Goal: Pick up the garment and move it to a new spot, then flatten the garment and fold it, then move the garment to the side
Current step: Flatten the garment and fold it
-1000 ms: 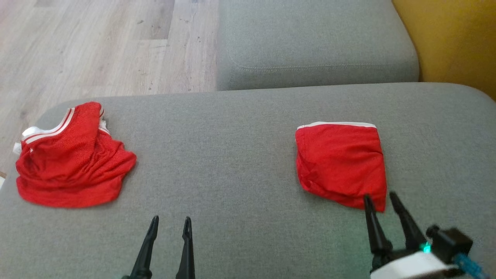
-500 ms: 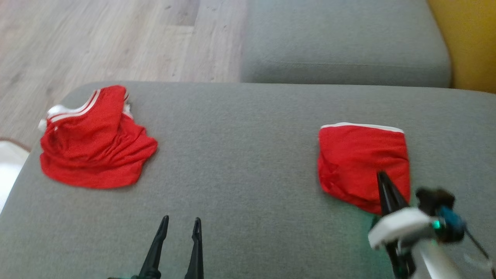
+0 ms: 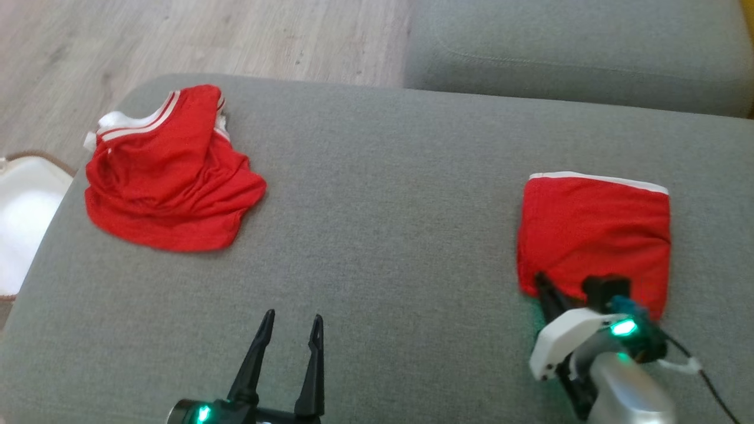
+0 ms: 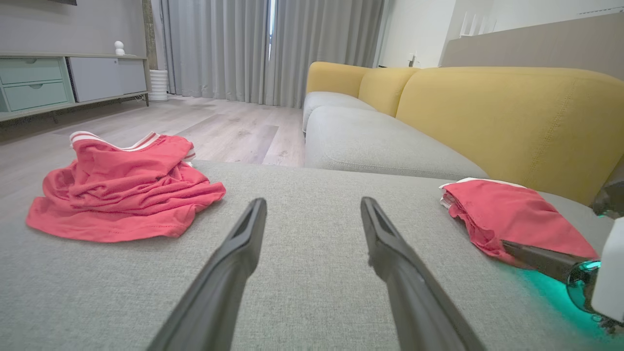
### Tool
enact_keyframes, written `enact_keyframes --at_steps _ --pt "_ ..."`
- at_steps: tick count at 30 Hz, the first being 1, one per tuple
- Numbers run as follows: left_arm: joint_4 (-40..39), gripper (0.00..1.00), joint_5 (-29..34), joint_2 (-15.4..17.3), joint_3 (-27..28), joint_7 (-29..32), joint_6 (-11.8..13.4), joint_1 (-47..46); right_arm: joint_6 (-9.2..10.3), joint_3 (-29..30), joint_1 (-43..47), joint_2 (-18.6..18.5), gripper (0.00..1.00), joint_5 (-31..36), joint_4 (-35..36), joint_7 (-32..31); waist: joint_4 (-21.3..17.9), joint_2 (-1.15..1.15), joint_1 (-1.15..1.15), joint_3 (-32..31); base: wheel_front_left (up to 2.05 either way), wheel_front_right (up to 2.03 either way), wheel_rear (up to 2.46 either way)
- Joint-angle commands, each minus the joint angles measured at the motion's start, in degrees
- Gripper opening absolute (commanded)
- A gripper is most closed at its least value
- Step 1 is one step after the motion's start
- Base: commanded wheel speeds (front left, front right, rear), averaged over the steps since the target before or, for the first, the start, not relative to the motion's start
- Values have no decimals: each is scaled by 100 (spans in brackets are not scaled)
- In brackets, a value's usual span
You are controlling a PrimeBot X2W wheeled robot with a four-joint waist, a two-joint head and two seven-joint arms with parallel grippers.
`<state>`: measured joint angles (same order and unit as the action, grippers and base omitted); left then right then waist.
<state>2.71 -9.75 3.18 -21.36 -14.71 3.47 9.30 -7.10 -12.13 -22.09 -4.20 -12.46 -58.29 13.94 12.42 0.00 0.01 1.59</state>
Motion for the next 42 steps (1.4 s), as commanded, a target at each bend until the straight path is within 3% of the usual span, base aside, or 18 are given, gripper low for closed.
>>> enact_keyframes --at_steps 1,5,10,11,12,13,14,20,22,28,34,42 --pt "-157 100 -41 -30 111 -29 -16 -279 -39 -264 -192 80 0 -96 82 93 7 0 -1 20 0 0 0" --pt "-124 100 -64 -30 100 -29 10 -281 -39 -972 -30 124 0 -419 135 103 -62 0 -1 -39 0 0 0" --pt "-79 100 -78 -30 116 -29 37 -246 -39 -1860 443 130 0 -1342 679 105 -204 0 -1 -173 0 0 0" --pt "-86 100 -83 -30 132 -29 56 -235 -39 -1890 509 130 9 -1419 822 105 -253 0 -1 -199 0 0 0" --pt "-93 100 -88 -30 151 -29 79 -218 -39 -1874 579 131 42 -1454 994 105 -307 0 -1 -223 0 0 0" --pt "-100 100 -93 -30 170 -29 99 -197 -39 -1810 662 131 95 -1463 1194 105 -364 0 -1 -249 0 0 0" --pt "-113 100 -103 -30 191 -29 115 -175 -39 -1694 754 116 100 -1437 1425 105 -423 0 -1 -275 0 0 0" --pt "-111 100 -166 -30 342 -29 217 -20 -39 -603 1625 1 100 -840 3001 105 -757 0 -1 -448 0 0 0" --pt "-126 100 -191 -30 428 -29 320 26 -39 -124 2064 12 100 -526 3829 106 -908 0 -1 -528 0 0 0" --pt "-130 100 -162 -30 428 -29 421 99 -39 181 2733 -101 100 -175 5055 106 -1124 0 -1 -754 0 0 0" --pt "-106 100 -84 -30 460 -29 461 152 -39 372 3204 -223 100 -178 5530 106 -1198 0 -1 -922 0 0 0" --pt "38 100 6 -30 489 -29 437 215 -39 525 3529 -178 100 -72 5445 106 -1172 0 -1 -986 0 0 0"
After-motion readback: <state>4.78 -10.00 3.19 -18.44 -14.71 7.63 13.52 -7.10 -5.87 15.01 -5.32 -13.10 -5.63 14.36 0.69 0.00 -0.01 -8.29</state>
